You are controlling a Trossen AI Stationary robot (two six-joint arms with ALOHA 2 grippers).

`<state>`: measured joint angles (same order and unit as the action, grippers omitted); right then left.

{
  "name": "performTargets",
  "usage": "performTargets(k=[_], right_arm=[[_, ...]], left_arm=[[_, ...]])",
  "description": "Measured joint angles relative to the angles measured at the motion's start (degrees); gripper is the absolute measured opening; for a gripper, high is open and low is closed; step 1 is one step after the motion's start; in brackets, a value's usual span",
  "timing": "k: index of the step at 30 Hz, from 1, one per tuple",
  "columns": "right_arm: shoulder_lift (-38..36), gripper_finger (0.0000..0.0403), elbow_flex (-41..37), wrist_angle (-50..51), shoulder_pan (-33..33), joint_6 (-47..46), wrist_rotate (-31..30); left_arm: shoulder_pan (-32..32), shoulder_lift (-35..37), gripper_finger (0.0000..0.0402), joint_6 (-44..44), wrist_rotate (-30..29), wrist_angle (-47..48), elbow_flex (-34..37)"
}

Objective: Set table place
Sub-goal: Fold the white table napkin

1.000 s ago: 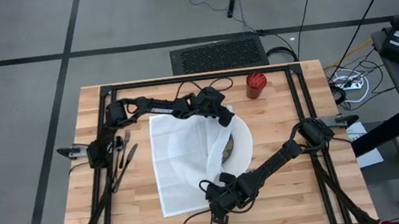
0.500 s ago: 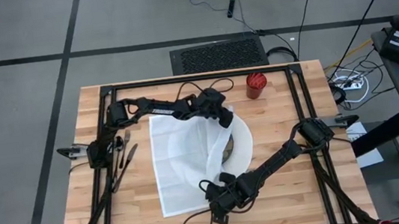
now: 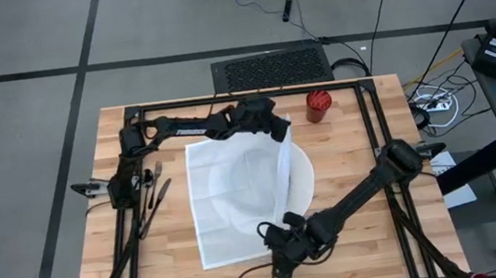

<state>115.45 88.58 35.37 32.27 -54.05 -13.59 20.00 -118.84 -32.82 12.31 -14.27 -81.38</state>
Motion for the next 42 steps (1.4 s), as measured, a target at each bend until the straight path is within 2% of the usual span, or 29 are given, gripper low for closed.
performTargets(k=[5,11,17,22,30,38,42], right_arm=[[-1.70,0.0000,0.00,5.44,3.18,-6.93,-2.25],[-1.85,0.0000,0.00,12.57,6.10,-14.56,-3.15],[-1.85,0.0000,0.00,11.14,6.42,-16.80,-4.48],[-1.85,0.0000,0.00,8.22,5.80,-15.05,-6.11],[-1.79,0.0000,-0.02,-1.18,2.96,-7.04,-6.01],[-2.82,0.0000,-0.07,-7.65,1.65,-0.84,-6.88],[-4.21,0.0000,-0.07,-8.23,1.77,1.02,-4.48]], left_arm=[[0.40,1.65,0.0000,-4.33,-0.24,-5.08,-0.57],[0.44,1.65,0.0000,-4.39,-1.37,-4.22,-1.98],[2.07,2.41,0.0000,-2.50,1.26,1.17,-2.43],[3.72,2.82,0.0000,0.66,2.23,6.95,-2.40],[6.14,5.56,0.0000,8.11,1.63,19.89,-2.30],[8.24,13.00,0.0000,9.29,1.43,19.77,-2.25],[10.35,15.92,0.0000,9.34,-0.99,20.38,-2.26]])
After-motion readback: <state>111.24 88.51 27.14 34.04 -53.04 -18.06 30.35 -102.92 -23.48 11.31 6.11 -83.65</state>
